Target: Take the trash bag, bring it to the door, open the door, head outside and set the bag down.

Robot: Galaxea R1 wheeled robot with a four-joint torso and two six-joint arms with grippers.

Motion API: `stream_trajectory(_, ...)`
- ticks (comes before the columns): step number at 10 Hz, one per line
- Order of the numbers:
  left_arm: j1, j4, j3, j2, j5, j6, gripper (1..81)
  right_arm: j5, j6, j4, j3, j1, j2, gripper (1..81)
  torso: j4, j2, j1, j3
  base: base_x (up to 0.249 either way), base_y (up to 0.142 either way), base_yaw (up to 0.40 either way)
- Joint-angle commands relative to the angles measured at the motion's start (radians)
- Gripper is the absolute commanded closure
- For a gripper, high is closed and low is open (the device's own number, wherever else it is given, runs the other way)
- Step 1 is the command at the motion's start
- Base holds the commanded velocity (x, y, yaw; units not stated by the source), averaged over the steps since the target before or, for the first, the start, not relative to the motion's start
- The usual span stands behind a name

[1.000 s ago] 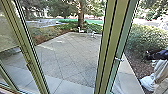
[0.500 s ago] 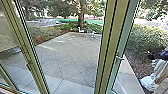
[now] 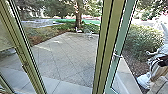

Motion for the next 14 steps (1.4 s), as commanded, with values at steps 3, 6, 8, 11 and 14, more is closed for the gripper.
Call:
stream_trajectory(3,-0.029,-0.012,0.002,0.001,0.08,0.003,81.1,0.056,-0.006,-0.071,-0.079,0.171,-0.036,1.0,0.0,0.0,0.0,0.0,0.0,0.0,0.0)
stream_trajectory(6,-0.026,-0.011,0.002,0.001,0.082,0.003,81.1,0.063,0.009,-0.035,-0.093,0.195,-0.038,1.0,0.0,0.0,0.0,0.0,0.0,0.0,0.0)
stream_trajectory(8,-0.023,-0.012,0.002,-0.004,0.082,0.003,81.1,0.076,-0.001,-0.042,-0.105,0.191,-0.036,1.0,0.0,0.0,0.0,0.0,0.0,0.0,0.0)
stream_trajectory(11,-0.023,-0.012,0.002,-0.009,0.082,0.003,81.1,0.128,-0.006,-0.042,-0.168,0.157,-0.041,1.0,-0.047,0.0,0.0,0.0,0.0,0.0,0.0)
stream_trajectory(14,-0.021,-0.012,0.002,-0.009,0.082,0.003,81.1,0.192,-0.006,-0.042,-0.242,0.131,-0.048,1.0,-0.042,0.0,0.0,0.0,0.0,0.0,0.0)
